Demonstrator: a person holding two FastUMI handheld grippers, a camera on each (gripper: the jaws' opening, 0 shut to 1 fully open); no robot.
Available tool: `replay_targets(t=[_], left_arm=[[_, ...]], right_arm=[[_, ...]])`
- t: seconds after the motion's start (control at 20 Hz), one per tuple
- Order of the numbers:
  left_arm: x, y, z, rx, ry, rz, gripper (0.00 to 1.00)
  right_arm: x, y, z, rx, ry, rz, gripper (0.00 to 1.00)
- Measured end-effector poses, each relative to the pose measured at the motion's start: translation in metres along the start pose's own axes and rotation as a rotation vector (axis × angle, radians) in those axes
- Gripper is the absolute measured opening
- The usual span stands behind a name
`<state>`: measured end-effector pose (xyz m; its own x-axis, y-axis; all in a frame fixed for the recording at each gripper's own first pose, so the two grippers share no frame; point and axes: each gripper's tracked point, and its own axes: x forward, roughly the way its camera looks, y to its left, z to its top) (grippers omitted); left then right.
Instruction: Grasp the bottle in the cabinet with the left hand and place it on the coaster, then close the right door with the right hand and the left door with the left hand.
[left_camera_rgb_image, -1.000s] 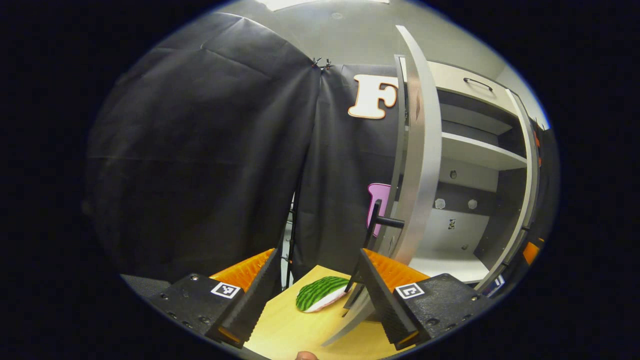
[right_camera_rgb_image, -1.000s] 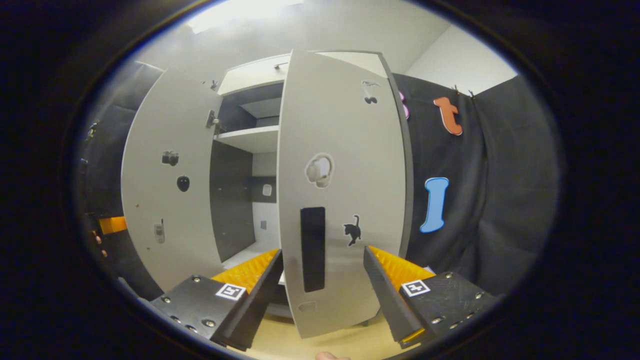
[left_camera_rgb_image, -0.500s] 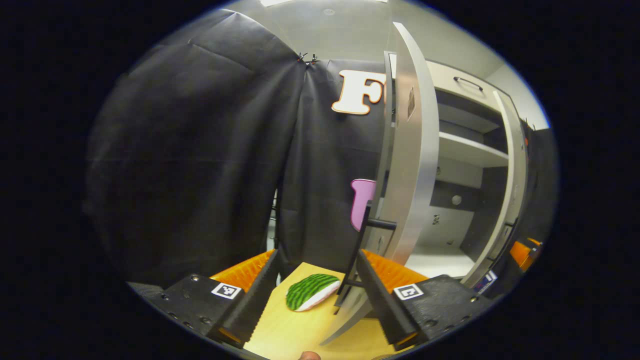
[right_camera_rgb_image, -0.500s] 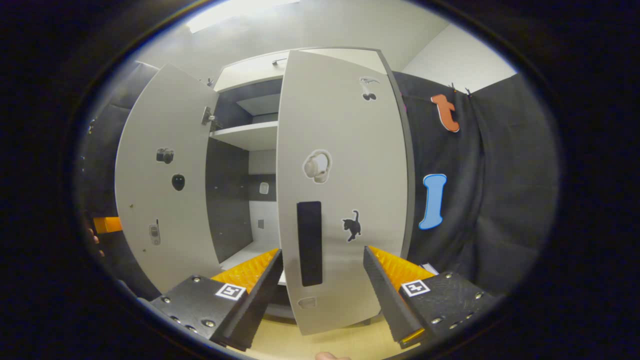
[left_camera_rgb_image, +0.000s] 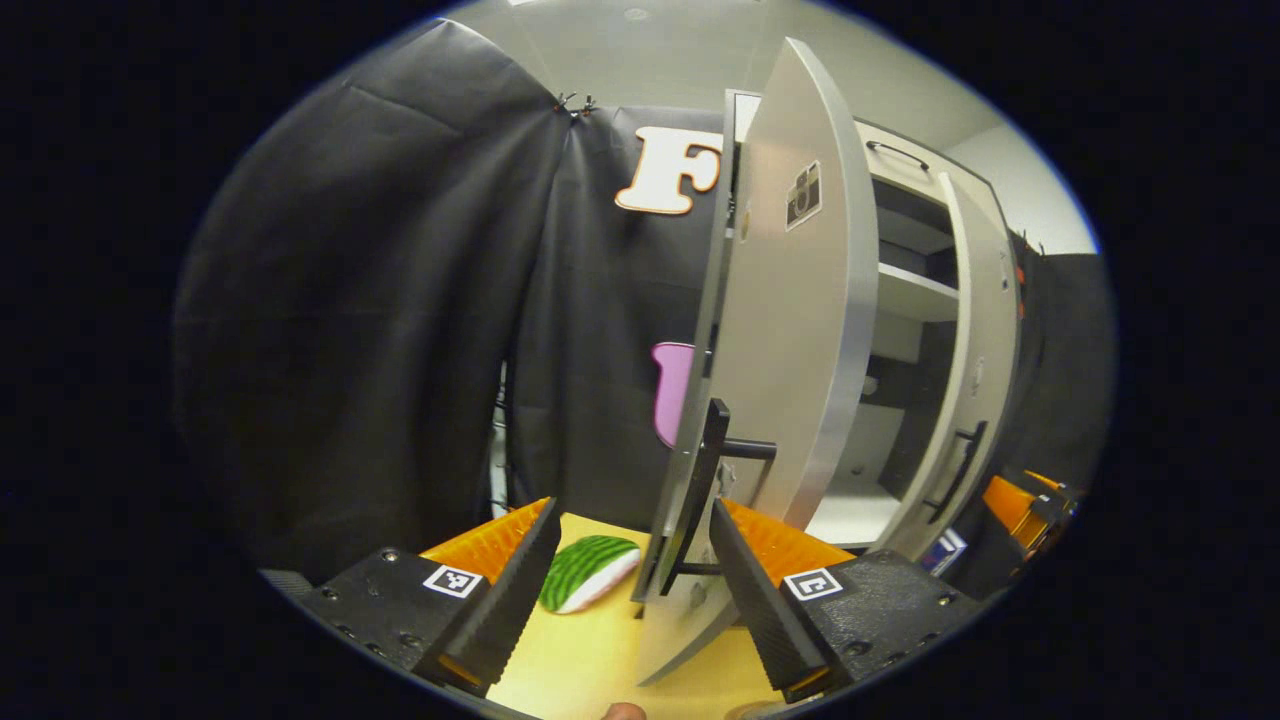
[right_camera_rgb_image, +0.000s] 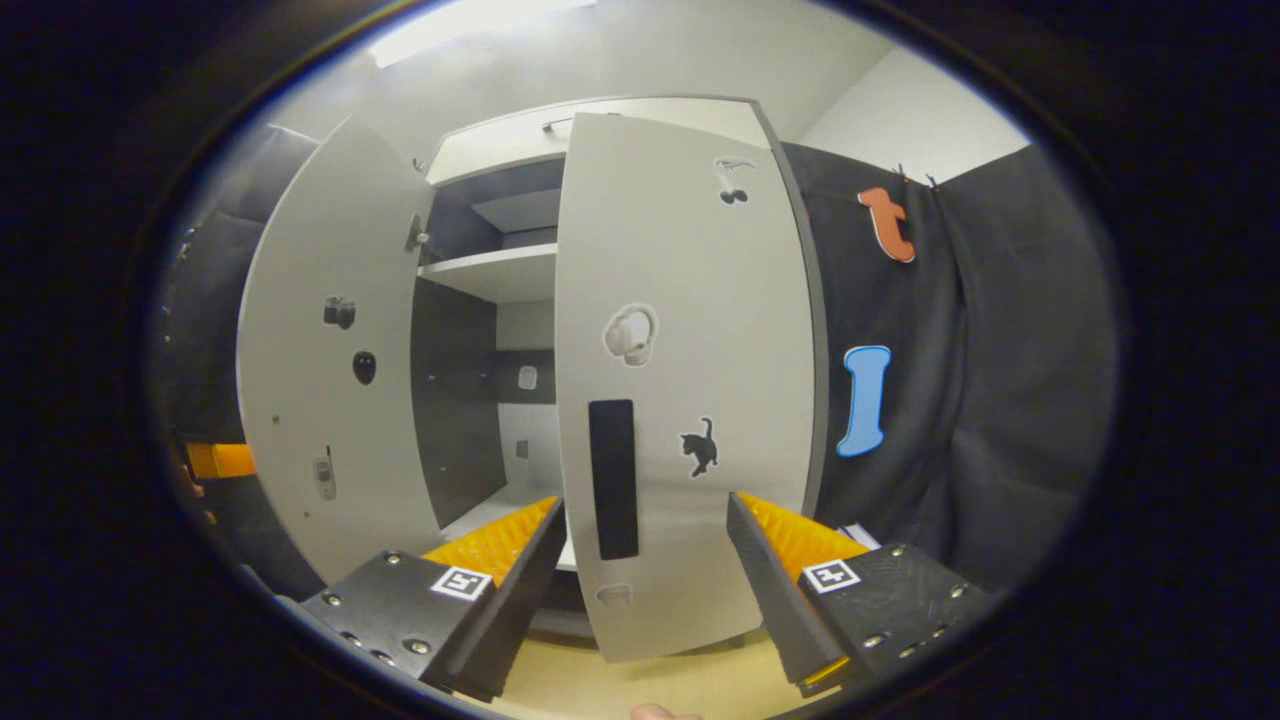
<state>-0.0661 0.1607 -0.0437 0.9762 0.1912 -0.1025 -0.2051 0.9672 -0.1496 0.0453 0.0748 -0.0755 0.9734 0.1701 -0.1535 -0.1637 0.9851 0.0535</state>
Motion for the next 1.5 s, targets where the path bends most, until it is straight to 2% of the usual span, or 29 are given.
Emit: replay_targets(t=[0.05,0.1,0.2,0.25,0.3,0.4,0.5,0.55,0.6,0.65,0.7,0.95,1.0,1.05,1.1,1.2,1.25,1.3,1.45,1.5], left_arm=[[0.003,-0.015,-0.002,0.004,0.002,-0.035,0.94],[0.007,-0.031,-0.004,0.014,0.005,-0.07,0.94],[0.017,-0.063,-0.008,0.033,0.008,-0.141,0.94],[0.023,-0.077,-0.01,0.037,0.004,-0.17,0.89],[0.03,-0.093,-0.012,0.031,-0.001,-0.203,0.94],[0.041,-0.12,-0.016,0.007,0.007,-0.269,0.94],[0.049,-0.138,-0.017,0.014,0.012,-0.31,0.95],[0.051,-0.147,-0.017,0.022,0.015,-0.33,0.9],[0.051,-0.153,-0.017,0.031,0.008,-0.344,0.93],[0.051,-0.158,-0.014,0.041,-0.003,-0.358,0.91],[0.052,-0.16,-0.012,0.052,-0.015,-0.364,0.95],[0.059,-0.158,0.009,0.063,-0.052,-0.359,0.95],[0.058,-0.156,0.014,0.068,-0.058,-0.351,0.95],[0.058,-0.153,0.018,0.072,-0.066,-0.342,0.91],[0.057,-0.151,0.02,0.076,-0.07,-0.338,0.96],[0.052,-0.149,0.025,0.075,-0.083,-0.336,0.95],[0.05,-0.148,0.027,0.073,-0.088,-0.334,0.91],[0.049,-0.146,0.028,0.072,-0.091,-0.333,0.95],[0.046,-0.142,0.03,0.072,-0.095,-0.327,0.95],[0.047,-0.141,0.028,0.076,-0.093,-0.323,0.95]], right_arm=[[-0.002,-0.002,0.001,0.003,-0.002,-0.003,0.97],[-0.003,-0.005,0.003,0.001,-0.006,-0.008,0.93],[-0.008,-0.014,0.008,-0.015,-0.016,-0.032,0.93],[-0.011,-0.019,0.009,-0.019,-0.018,-0.045,0.98],[-0.014,-0.025,0.009,-0.018,-0.019,-0.058,0.98],[-0.022,-0.036,0.011,-0.017,-0.022,-0.09,0.98],[-0.031,-0.045,0.015,-0.016,-0.03,-0.128,0.98],[-0.034,-0.05,0.016,-0.014,-0.032,-0.145,1.0],[-0.037,-0.054,0.018,-0.012,-0.034,-0.162,0.98],[-0.039,-0.057,0.019,-0.014,-0.036,-0.177,0.98],[-0.041,-0.059,0.021,-0.017,-0.04,-0.191,1.0],[-0.045,-0.056,0.041,-0.003,-0.093,-0.204,0.98],[-0.045,-0.056,0.046,0.005,-0.111,-0.207,0.93],[-0.047,-0.057,0.049,0.013,-0.121,-0.208,0.93],[-0.047,-0.059,0.051,0.019,-0.126,-0.21,0.97],[-0.048,-0.063,0.053,0.023,-0.132,-0.218,0.97],[-0.049,-0.065,0.054,0.022,-0.133,-0.222,0.97],[-0.048,-0.067,0.054,0.019,-0.132,-0.225,0.97],[-0.047,-0.068,0.053,0.015,-0.128,-0.221,0.97],[-0.047,-0.068,0.052,0.012,-0.125,-0.219,0.92]])
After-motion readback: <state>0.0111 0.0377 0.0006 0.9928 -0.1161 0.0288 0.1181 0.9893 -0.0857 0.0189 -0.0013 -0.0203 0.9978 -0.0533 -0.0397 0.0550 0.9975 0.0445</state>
